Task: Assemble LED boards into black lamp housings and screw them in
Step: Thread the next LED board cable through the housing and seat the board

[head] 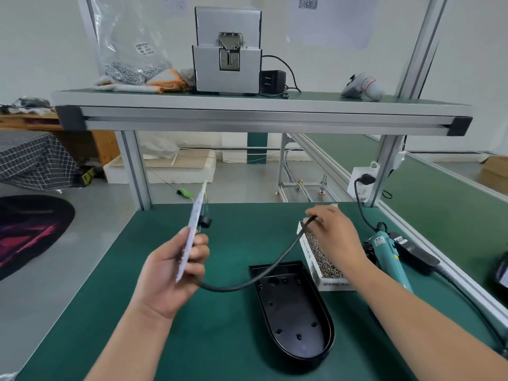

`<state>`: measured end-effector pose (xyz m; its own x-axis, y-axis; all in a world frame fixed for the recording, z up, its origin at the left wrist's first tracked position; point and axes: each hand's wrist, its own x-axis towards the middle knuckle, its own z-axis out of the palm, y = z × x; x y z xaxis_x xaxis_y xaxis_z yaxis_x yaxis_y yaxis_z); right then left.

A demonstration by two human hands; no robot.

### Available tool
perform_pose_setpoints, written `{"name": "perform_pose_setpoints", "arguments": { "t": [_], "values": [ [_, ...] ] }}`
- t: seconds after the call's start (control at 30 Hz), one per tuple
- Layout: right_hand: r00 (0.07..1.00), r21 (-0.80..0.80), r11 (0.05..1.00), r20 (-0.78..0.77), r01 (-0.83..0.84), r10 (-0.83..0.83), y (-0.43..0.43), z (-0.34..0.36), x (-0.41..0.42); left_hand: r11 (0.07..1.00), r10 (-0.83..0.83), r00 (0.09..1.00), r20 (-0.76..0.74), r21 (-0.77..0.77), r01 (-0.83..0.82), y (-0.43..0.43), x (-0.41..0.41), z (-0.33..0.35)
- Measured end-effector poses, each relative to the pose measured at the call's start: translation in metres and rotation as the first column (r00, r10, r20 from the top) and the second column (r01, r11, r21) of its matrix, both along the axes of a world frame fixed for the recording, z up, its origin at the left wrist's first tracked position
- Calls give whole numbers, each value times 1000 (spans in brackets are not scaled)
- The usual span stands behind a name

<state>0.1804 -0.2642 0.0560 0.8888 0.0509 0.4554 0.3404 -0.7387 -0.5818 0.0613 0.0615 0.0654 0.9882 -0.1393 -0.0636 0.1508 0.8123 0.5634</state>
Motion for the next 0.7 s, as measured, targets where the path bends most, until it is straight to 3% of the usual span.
{"name": "perform_pose_setpoints", "arguments": {
  "t": [0.1, 0.17, 0.27, 0.4, 0.57, 0.7],
  "values": [
    [995, 288, 953, -10, -88, 95, 6, 7, -23, 995, 40, 997, -73, 99, -32, -26, 0, -5],
    [984, 493, 855, 13, -163, 180, 14, 12, -42, 983, 85, 989, -123, 175, -63, -41, 1, -11],
    [955, 678, 688, 72, -258, 286, 20, 15, -69, 939, 143, 980, -141, 333, -89, -57, 2, -22],
    [933, 779, 592, -28, -205, 359, 13, 3, -88, 890, 157, 984, -81, 443, -106, -64, 3, -31],
    [917, 780, 602, -97, -172, 387, 12, -15, -89, 853, 177, 980, -86, 511, -109, -70, 3, -37],
    [922, 775, 611, -100, -164, 375, 18, -21, -86, 885, 150, 981, -124, 458, -78, -74, 4, -38]
  ]
}}
